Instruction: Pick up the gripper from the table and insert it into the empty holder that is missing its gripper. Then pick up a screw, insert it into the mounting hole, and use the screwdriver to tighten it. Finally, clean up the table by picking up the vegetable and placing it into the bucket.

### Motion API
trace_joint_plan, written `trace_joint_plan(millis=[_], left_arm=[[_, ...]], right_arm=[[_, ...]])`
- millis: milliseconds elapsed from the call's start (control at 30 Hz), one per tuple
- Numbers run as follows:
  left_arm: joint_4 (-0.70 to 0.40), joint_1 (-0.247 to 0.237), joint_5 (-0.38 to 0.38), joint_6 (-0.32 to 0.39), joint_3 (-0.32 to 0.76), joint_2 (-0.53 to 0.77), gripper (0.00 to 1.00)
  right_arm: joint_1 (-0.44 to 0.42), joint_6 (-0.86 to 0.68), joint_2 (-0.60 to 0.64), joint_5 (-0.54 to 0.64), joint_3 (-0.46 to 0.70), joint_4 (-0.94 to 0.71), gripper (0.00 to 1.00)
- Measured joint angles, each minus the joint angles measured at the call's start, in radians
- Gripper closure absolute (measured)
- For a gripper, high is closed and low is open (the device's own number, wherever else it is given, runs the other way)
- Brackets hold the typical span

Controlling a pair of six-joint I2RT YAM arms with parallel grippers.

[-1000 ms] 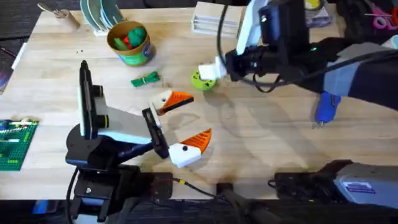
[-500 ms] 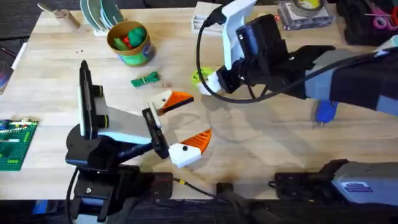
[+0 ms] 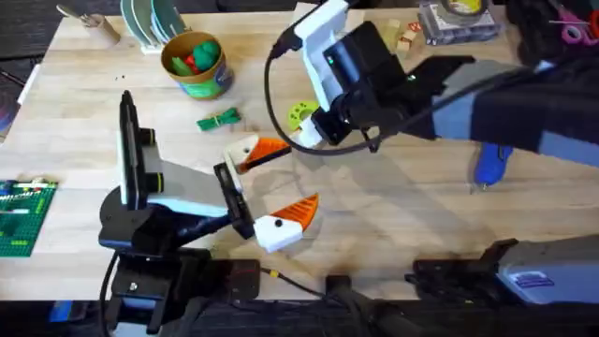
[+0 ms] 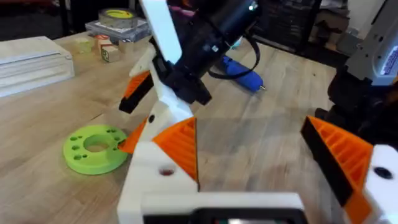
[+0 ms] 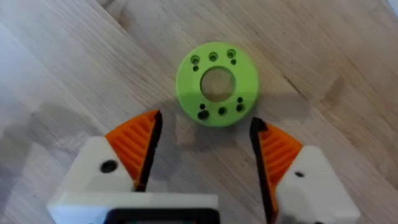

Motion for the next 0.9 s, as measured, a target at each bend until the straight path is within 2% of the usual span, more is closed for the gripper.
trace_joint_plan(millis=[133,200,267,700,900], left_arm=[[0.0,0.0,0.0,0.0,0.0,0.0,0.008],[0.0,0.0,0.0,0.0,0.0,0.0,0.008],[0.0,0.0,0.0,0.0,0.0,0.0,0.008],[0.0,0.0,0.0,0.0,0.0,0.0,0.008],[0.0,0.0,0.0,0.0,0.0,0.0,0.008]], right_arm=[[0.011,-0.017,0.066,0.016,0.081,-0.069,0.31],[0.018,-0.022,0.087,0.019,0.102,-0.072,0.448],[0.024,-0.022,0.098,0.022,0.109,-0.072,0.541],[0.04,-0.037,0.146,0.064,0.111,-0.076,0.57],[0.04,-0.04,0.155,0.081,0.114,-0.074,0.657]])
